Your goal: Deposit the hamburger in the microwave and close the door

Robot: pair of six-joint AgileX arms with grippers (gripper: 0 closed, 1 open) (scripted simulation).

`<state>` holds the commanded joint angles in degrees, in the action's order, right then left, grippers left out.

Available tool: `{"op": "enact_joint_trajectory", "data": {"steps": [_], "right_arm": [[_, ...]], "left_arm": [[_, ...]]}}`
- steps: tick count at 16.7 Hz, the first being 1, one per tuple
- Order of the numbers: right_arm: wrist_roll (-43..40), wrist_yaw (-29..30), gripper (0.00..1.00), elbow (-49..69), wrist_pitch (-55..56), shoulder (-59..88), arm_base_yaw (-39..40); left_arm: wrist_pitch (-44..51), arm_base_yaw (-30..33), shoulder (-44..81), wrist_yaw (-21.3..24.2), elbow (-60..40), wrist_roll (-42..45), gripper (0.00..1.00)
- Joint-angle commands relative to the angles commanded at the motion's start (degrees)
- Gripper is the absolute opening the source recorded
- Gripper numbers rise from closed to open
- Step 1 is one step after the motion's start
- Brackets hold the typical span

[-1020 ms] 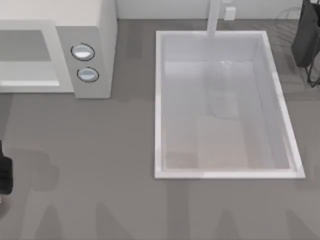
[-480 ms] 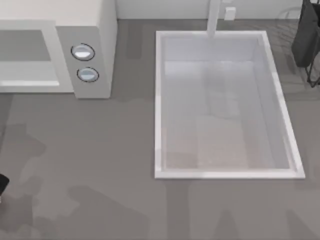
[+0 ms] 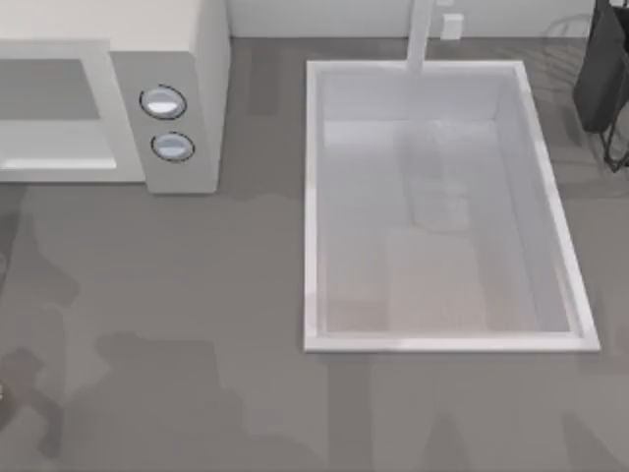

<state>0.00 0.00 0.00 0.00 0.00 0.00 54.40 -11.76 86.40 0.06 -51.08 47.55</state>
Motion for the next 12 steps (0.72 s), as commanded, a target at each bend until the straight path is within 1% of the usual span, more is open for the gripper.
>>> {"op": "enact_joint_trajectory", "data": {"steps": [6, 8, 12], "right_arm": [[0.0, 0.0, 1.00, 0.0, 0.0, 0.0, 0.0], [0.0, 0.0, 1.00, 0.0, 0.0, 0.0, 0.0], [0.0, 0.0, 1.00, 0.0, 0.0, 0.0, 0.0]], "left_arm": [[-1.0, 0.2, 0.4, 0.0, 0.7, -0.1, 1.00], [-4.3, 0.1, 2.2, 0.0, 2.4, -0.1, 1.00], [-15.6, 0.0, 7.6, 0.0, 7.4, 0.2, 1.00]]}}
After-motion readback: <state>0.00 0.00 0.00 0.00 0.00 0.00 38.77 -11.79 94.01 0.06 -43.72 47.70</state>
